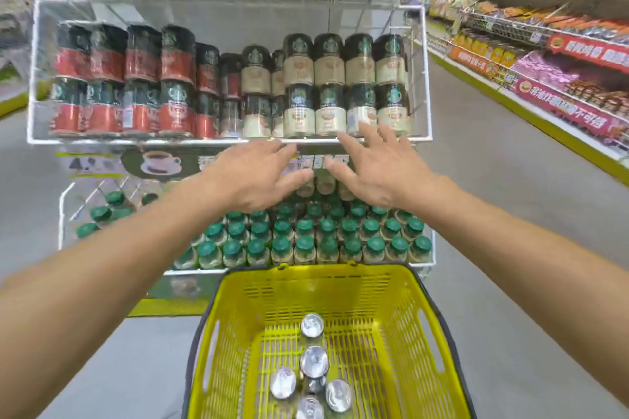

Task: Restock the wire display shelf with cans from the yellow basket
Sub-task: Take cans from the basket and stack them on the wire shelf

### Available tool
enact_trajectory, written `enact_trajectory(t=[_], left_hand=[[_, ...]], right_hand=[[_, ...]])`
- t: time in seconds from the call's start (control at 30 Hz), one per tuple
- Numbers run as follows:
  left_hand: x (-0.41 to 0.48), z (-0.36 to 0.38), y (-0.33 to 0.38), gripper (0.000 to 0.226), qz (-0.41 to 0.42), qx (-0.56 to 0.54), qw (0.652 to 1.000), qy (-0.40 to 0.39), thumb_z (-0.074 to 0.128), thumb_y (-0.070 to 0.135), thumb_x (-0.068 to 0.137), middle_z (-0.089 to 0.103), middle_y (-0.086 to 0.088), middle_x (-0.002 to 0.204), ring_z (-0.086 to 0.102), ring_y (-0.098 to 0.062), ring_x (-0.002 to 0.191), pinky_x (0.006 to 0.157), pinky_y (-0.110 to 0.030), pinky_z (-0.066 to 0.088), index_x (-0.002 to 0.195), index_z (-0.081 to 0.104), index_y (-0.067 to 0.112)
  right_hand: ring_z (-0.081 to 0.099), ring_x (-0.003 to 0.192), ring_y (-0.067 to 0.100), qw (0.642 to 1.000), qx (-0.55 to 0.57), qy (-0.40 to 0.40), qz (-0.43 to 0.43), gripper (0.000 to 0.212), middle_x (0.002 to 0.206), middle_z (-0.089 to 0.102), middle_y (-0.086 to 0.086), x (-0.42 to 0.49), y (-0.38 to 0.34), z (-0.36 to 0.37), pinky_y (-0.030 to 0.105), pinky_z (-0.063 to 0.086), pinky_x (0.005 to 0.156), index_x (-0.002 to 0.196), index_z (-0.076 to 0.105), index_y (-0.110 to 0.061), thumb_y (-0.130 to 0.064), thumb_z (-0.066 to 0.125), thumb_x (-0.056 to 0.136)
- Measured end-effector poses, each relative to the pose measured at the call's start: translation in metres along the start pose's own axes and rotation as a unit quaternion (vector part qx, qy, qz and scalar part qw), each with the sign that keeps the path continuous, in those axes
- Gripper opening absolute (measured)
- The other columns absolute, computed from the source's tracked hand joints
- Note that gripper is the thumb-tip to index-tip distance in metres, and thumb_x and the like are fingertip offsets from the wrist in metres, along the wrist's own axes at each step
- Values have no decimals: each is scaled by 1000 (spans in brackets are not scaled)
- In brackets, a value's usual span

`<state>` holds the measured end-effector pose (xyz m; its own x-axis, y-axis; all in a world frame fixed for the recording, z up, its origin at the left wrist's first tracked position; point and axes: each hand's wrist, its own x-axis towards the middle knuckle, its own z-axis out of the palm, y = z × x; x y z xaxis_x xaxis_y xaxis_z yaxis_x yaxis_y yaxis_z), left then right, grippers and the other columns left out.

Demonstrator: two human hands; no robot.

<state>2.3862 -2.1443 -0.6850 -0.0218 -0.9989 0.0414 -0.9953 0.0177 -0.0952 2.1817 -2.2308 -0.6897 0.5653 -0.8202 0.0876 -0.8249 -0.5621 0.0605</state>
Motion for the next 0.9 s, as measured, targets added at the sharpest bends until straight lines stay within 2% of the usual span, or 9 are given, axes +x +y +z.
enact_trajectory(t=[0.27, 0.4, 0.5, 0.57, 0.63, 0.77, 0.9], left_hand=[[-60, 83, 21, 90, -4, -43, 999, -19, 13, 74, 94, 37, -12, 164, 34, -28, 151, 118, -43, 34, 162, 27, 18], [-93, 145, 26, 96, -2, -37, 997, -68, 1, 80, 90, 39, -7, 163, 36, -25, 150, 116, -44, 36, 161, 29, 21], [-112, 199, 29, 94, 1, -39, 987, -157, 3, 79, 89, 27, -8, 170, 27, -25, 156, 124, -42, 28, 163, 22, 24], [-121, 230, 30, 85, 1, -40, 977, -208, 13, 74, 96, 24, -10, 170, 25, -27, 156, 125, -44, 26, 164, 20, 24], [-129, 256, 31, 78, -2, -43, 969, -243, 19, 70, 100, 25, -11, 170, 25, -28, 156, 125, -44, 25, 163, 21, 25], [-135, 292, 36, 78, 4, -39, 954, -297, 17, 69, 101, 30, -14, 167, 30, -31, 153, 124, -43, 27, 163, 21, 22], [-131, 317, 47, 74, 14, -70, 939, -338, 31, 65, 103, 38, -11, 162, 34, -30, 150, 122, -42, 29, 162, 23, 21]], right_hand=[[7, 158, 37, 998, 59, -16, -14, 78, 172, 11, 11, -62, -3, 83, 59, 16, 125, 164, 13, -32, -75, 17, 98], [12, 158, 36, 996, 67, -43, -37, 79, 171, 15, 12, -94, -6, 142, 55, 20, 125, 164, 15, -30, -73, 15, 97], [11, 158, 35, 992, 68, -96, -52, 78, 172, 14, 11, -115, -10, 189, 53, 21, 125, 164, 14, -29, -71, 17, 99], [8, 159, 34, 987, 60, -141, -56, 76, 172, 11, 10, -125, -11, 219, 53, 21, 126, 164, 12, -29, -69, 21, 101], [6, 159, 33, 980, 54, -183, -58, 74, 173, 9, 9, -135, -10, 244, 52, 20, 126, 165, 11, -29, -66, 23, 102], [7, 159, 34, 966, 38, -247, -73, 72, 173, 9, 9, -150, -7, 282, 51, 20, 126, 164, 10, -30, -65, 24, 103], [10, 158, 34, 944, 39, -309, -108, 75, 172, 10, 10, -156, -9, 311, 51, 22, 125, 164, 9, -30, -68, 25, 102]])
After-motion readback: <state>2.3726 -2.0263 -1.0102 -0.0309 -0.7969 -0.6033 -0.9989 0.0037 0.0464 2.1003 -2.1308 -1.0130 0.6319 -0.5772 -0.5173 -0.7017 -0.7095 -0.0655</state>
